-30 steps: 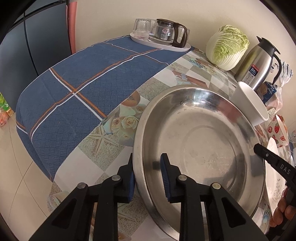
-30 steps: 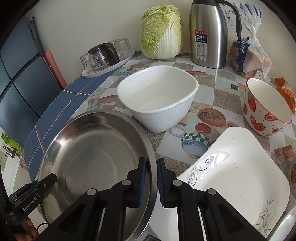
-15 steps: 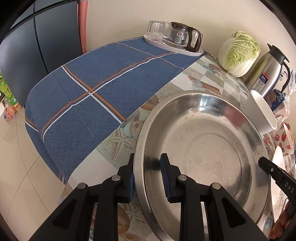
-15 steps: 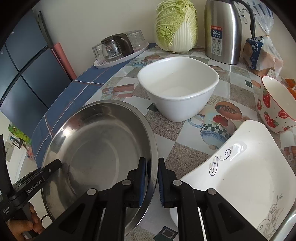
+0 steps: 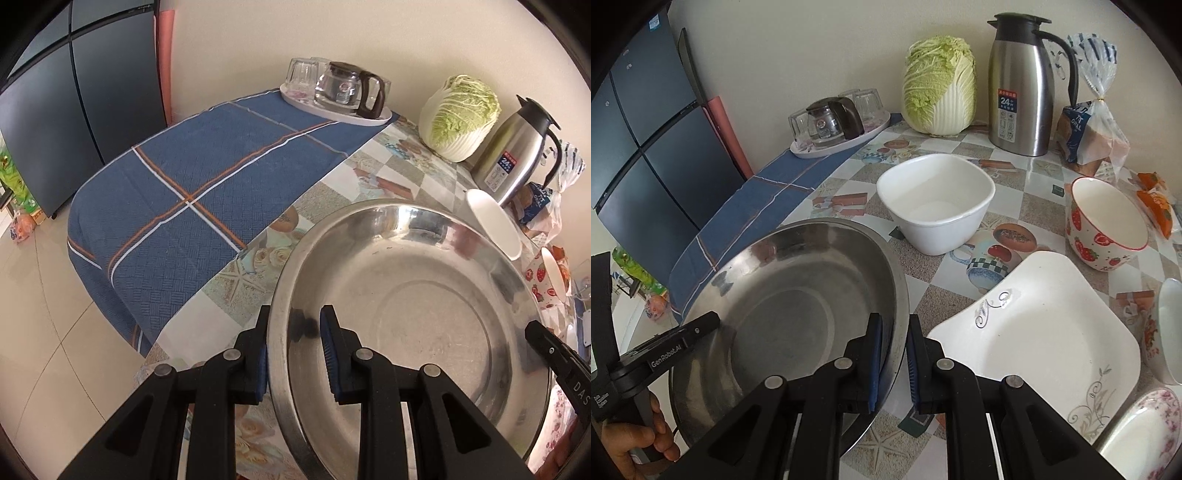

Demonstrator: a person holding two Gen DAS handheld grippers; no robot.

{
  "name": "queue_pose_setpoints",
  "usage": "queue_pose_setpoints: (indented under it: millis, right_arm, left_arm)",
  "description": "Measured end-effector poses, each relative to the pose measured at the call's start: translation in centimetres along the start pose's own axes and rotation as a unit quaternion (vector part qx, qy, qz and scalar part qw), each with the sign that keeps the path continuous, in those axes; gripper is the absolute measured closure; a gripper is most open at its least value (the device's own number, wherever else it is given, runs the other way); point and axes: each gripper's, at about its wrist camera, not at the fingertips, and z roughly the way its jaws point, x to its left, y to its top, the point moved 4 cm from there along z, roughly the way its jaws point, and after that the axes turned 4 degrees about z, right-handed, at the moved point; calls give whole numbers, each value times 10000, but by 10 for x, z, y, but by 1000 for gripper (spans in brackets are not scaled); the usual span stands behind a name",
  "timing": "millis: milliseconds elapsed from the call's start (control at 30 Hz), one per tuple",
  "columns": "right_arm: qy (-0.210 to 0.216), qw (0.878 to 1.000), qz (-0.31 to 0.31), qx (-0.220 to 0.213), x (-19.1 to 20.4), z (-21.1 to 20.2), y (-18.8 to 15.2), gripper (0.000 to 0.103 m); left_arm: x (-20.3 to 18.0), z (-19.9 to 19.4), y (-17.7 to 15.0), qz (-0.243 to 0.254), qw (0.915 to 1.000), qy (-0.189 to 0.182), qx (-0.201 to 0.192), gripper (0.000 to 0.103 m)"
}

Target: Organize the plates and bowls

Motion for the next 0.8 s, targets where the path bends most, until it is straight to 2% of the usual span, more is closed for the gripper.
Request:
queue_pose_setpoints:
  millis: [267,533,800]
  right_arm:
    - [-88,9975,198,-670,-20,-64,-1,89]
    - [-294,9891,681,-1274,-66,-120,-1,89]
    - [-576,9763,1129,-1755,-120,-162,-1,89]
  left_arm:
    - [-41,-42,12,187,9994,-138,-246,77]
    - [-106,-69,22,619,9962,-401,-454,75]
    - [-178,-88,28,1107,9894,-636,-688,75]
